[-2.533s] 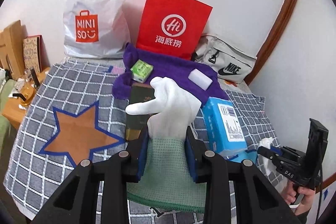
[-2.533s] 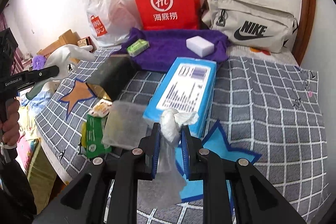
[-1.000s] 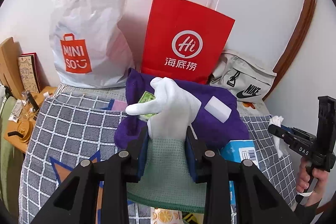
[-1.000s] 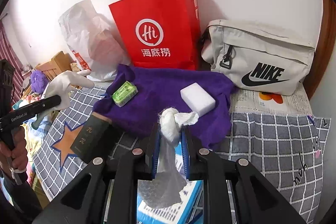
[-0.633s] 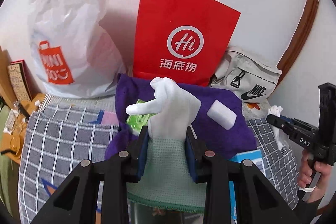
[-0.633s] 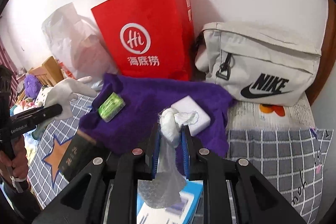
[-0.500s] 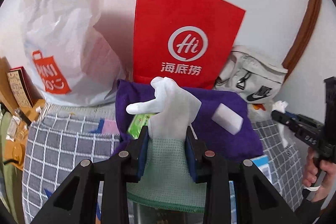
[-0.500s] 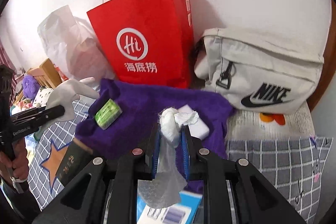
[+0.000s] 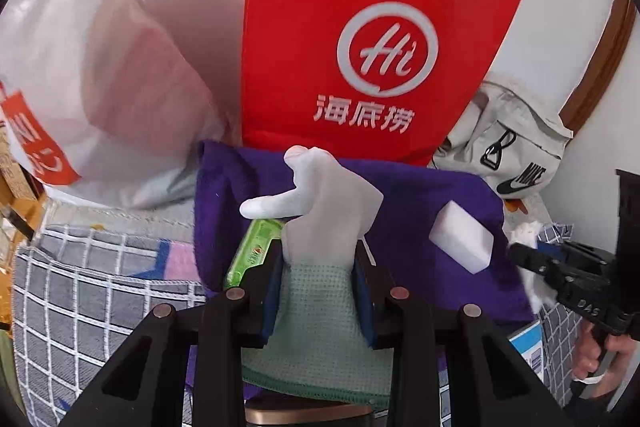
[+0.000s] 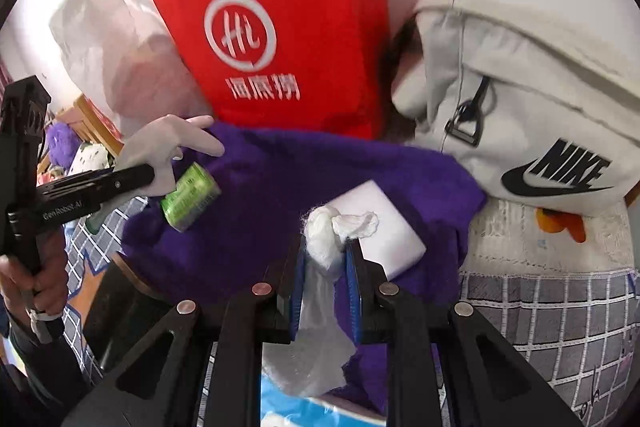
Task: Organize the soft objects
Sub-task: 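Carry the glove and tissue over the purple towel and open the right tool, then release the glove onto the purple towel with the left tool and withdraw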
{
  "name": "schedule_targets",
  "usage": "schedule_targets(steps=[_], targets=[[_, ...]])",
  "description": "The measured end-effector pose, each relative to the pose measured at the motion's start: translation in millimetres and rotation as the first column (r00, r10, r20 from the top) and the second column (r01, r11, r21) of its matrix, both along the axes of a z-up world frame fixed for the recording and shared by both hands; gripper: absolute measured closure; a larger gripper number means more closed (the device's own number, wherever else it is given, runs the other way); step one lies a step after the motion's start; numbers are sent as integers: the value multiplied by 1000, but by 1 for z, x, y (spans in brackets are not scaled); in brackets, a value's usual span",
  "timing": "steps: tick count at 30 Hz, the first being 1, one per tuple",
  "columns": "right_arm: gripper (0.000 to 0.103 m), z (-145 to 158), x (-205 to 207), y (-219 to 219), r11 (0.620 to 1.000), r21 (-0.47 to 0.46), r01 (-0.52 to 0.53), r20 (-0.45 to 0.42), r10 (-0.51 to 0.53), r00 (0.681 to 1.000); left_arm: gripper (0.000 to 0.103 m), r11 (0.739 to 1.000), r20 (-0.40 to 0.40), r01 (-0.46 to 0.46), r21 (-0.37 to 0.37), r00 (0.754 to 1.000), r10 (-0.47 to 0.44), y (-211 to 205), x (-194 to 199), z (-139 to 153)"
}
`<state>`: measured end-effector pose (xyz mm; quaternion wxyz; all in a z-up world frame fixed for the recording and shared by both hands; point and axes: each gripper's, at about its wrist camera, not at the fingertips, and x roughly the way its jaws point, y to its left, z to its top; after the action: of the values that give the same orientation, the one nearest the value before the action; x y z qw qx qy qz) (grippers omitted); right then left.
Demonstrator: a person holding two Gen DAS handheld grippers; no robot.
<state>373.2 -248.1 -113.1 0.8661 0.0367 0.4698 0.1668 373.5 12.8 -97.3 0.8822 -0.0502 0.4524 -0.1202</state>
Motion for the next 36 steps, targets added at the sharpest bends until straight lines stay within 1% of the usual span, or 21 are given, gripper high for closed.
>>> schedule_targets(steps=[2, 8, 15, 24, 25, 27, 28, 29, 30, 32, 34, 35, 36], targets=[[84, -10, 4, 2, 1000, 13, -14, -30, 15, 999, 72, 1000, 4, 0, 8, 1000, 0, 0, 1, -1], [84, -31, 13, 7, 1000, -9, -14, -74, 13, 997, 72, 1000, -31, 11, 5, 999, -11, -1, 9, -12], [84, -50, 17, 18, 997, -68, -30, -110, 23, 994, 72, 999, -85, 24, 27, 996, -22, -8, 16, -30], [83, -59, 21, 19, 997, -79, -26, -134, 16, 991, 70, 999, -132, 20, 42, 991, -14, -10, 20, -41], [81, -59, 22, 20, 997, -77, -25, -137, 14, 991, 69, 999, -134, 22, 43, 991, -16, -11, 20, -42], [75, -60, 22, 20, 997, -70, -27, -145, 16, 989, 63, 998, -146, 22, 51, 989, -15, -14, 21, -44], [70, -60, 23, 20, 997, -69, -28, -144, 18, 989, 62, 998, -152, 21, 52, 988, -13, -15, 22, -44], [62, -60, 22, 21, 997, -71, -28, -138, 18, 990, 61, 999, -161, 20, 51, 987, -11, -16, 23, -45], [58, -59, 22, 21, 997, -71, -30, -134, 20, 991, 58, 998, -168, 21, 52, 986, -12, -16, 23, -46], [46, -53, 19, 19, 998, -58, -39, -122, 31, 992, 53, 998, -174, 20, 62, 985, -9, -18, 23, -46], [39, -46, 16, 20, 997, -65, -31, -102, 25, 994, 46, 997, -169, 14, 75, 986, -2, -22, 23, -43], [38, -43, 15, 20, 997, -68, -28, -95, 22, 995, 42, 996, -164, 14, 83, 986, 0, -24, 22, -40], [38, -38, 13, 21, 997, -69, -26, -83, 21, 996, 41, 996, -156, 13, 91, 988, 2, -25, 20, -38]])
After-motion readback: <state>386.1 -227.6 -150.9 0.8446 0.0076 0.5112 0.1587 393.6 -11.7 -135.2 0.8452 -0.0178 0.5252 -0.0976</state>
